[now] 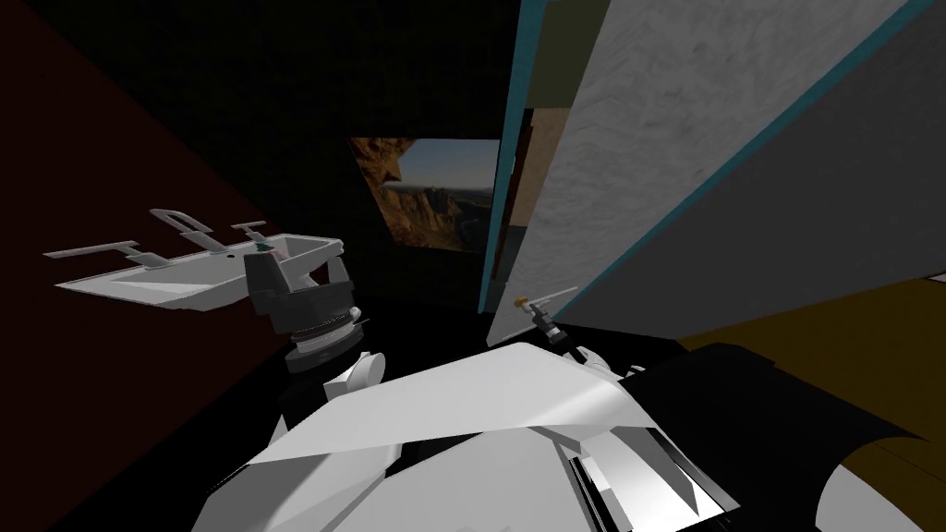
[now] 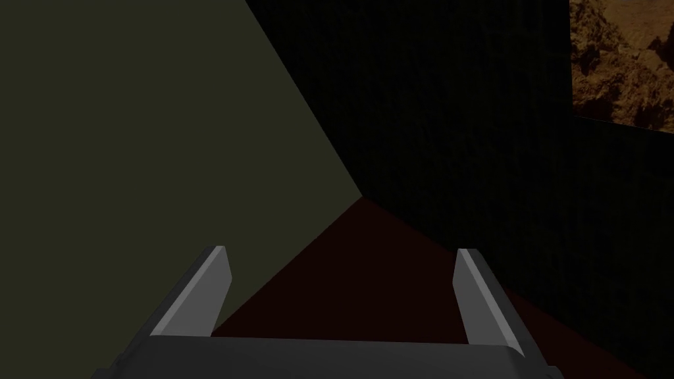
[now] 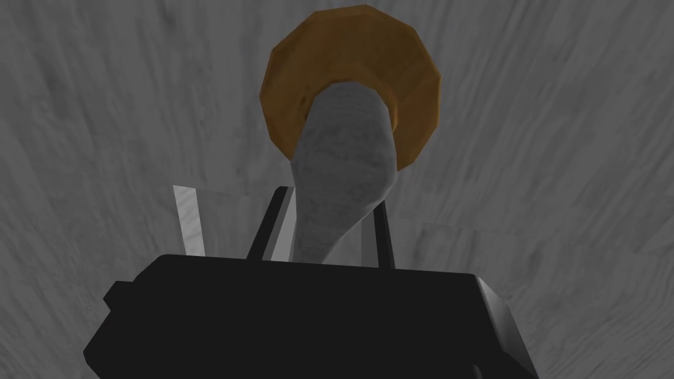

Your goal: Pull the door open

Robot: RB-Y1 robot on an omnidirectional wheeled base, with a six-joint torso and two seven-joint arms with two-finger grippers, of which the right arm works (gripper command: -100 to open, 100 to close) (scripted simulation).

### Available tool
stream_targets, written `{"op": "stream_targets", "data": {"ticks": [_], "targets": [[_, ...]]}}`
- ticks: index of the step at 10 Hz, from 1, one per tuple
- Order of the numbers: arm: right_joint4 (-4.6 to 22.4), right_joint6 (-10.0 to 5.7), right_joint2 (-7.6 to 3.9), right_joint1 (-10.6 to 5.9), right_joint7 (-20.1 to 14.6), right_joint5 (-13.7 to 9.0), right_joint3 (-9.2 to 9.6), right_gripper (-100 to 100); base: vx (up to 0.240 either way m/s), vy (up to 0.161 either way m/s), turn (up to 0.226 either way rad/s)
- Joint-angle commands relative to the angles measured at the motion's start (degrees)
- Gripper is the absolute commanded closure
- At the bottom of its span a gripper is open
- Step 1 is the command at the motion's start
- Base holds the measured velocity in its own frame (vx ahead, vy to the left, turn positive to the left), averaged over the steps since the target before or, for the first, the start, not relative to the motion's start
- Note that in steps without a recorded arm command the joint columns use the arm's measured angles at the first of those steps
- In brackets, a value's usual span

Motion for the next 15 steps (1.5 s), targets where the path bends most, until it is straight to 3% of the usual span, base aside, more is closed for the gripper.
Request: {"op": "stream_targets", "data": {"ticks": [1, 7, 9, 10, 12, 15], "targets": [[0.39, -1.36, -0.43, 0.64, -0.14, -0.23, 0.39, 100, -0.24, -0.113, 0.261], [2.75, -5.79, -1.45, 1.72, -0.91, -0.93, 1.68, 100, -0.217, -0.094, 0.197], [1.64, -3.69, -0.15, 1.26, -0.3, -0.21, 1.49, 100, -0.114, -0.025, 0.044], [1.64, -3.69, -0.15, 1.26, -0.3, -0.21, 1.49, 100, -0.148, -0.041, 0.061], [0.35, -1.97, 0.65, 0.96, 0.38, 0.27, 0.99, 100, -0.144, -0.058, 0.059], [-2.2, 1.45, 2.25, 0.37, 1.72, 1.24, 0.0, 100, -0.156, -0.056, 0.052]]}}
